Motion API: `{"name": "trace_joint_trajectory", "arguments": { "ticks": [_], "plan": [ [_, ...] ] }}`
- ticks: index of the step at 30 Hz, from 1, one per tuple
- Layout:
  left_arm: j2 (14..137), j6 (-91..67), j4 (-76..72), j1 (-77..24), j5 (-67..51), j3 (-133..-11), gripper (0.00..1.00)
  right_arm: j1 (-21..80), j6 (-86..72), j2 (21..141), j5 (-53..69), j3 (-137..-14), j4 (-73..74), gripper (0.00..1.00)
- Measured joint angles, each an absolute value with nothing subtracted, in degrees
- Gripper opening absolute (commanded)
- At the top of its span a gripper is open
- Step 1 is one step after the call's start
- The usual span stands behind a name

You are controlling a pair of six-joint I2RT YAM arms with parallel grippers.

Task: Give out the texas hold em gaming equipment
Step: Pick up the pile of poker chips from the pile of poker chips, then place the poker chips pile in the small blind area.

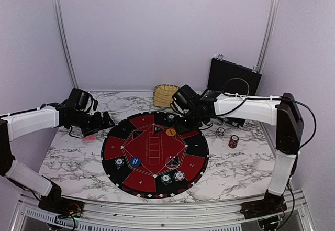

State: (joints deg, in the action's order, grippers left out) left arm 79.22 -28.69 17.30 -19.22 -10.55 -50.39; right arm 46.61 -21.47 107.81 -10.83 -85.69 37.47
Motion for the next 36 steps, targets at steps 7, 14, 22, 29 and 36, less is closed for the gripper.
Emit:
{"name": "trace_joint_trajectory", "arguments": {
  "ticks": [7, 14, 22, 29, 36],
  "plan": [
    [79.00, -27.92, 17.19, -18.15, -10.81, -49.76, 0.99, 56.75, -24.49, 115.33, -10.90, -91.66, 38.74, 0.31],
    [78.41, -27.83, 17.21, -18.09, -11.73, -49.21, 0.99, 65.23, -27.49, 123.15, -11.09, -98.89, 40.75, 0.31],
    [77.38, -27.83, 17.08, -18.09, -12.01, -48.97, 0.99, 71.59, -28.75, 130.98, -10.52, -107.94, 41.95, 0.31],
    [77.19, -27.83, 17.02, -18.09, -12.01, -48.45, 0.99, 72.99, -28.73, 136.14, -9.65, -114.41, 43.35, 0.31],
    [77.17, -27.83, 16.99, -18.09, -12.19, -48.45, 0.99, 73.06, -28.40, 138.91, -9.47, -118.41, 44.77, 0.31]
  ]
}}
